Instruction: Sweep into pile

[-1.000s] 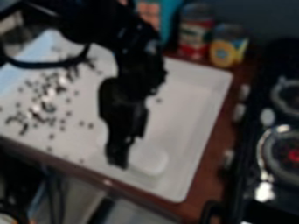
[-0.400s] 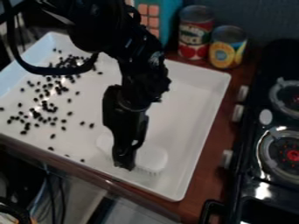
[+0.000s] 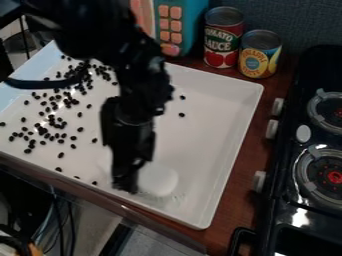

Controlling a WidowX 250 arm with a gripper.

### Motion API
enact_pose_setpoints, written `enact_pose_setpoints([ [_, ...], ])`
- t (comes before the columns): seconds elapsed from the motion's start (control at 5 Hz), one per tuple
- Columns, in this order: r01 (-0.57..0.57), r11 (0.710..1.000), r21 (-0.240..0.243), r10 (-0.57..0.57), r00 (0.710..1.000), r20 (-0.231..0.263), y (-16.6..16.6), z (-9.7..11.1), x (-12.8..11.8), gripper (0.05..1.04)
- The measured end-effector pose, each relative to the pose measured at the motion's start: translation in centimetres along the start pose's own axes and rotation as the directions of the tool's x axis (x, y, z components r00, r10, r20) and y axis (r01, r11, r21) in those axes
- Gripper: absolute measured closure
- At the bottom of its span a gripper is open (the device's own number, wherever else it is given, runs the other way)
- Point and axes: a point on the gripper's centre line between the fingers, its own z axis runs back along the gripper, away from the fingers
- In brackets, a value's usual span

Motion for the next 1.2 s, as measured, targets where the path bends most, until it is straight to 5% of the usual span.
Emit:
enact_pose_setpoints([
  [0.4,-0.077,0.997,0.006,0.077,0.997,-0.029,0.0,-0.2,4.7,0.349],
  [1.2,-0.138,0.990,0.021,0.137,0.990,0.043,0.1,-1.6,11.1,0.349],
])
